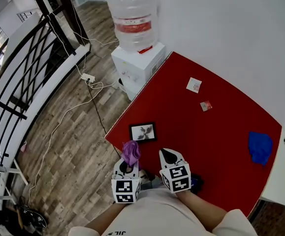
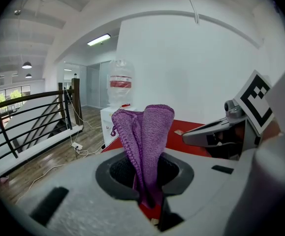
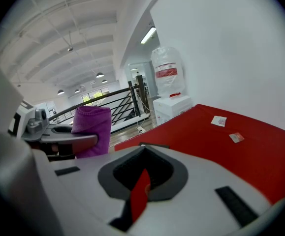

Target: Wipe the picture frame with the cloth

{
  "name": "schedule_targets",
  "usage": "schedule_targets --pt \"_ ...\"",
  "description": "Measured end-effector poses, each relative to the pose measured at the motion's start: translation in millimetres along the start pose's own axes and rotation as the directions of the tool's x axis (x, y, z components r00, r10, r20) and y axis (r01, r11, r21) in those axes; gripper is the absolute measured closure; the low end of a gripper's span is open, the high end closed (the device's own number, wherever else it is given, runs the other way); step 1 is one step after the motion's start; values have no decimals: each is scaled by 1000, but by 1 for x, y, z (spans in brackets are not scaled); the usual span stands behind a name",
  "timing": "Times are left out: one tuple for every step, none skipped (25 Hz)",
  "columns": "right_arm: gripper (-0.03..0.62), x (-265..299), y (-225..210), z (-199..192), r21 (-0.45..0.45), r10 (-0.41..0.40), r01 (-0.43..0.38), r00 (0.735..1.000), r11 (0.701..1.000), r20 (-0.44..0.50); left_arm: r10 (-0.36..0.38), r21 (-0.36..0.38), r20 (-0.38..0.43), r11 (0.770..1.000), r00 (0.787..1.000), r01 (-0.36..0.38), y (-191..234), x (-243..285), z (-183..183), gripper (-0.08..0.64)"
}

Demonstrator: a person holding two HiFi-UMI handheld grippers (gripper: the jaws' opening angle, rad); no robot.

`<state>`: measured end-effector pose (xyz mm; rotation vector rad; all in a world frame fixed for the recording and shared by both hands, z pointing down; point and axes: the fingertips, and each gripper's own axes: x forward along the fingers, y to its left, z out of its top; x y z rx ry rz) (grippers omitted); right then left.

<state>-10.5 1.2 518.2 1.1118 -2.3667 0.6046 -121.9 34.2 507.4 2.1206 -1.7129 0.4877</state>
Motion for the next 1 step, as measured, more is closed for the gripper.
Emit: schedule_targets --pt "589 1 0 0 0 2 -2 1000 1000 -1 1 2 0 1000 1000 -1 0 0 0 499"
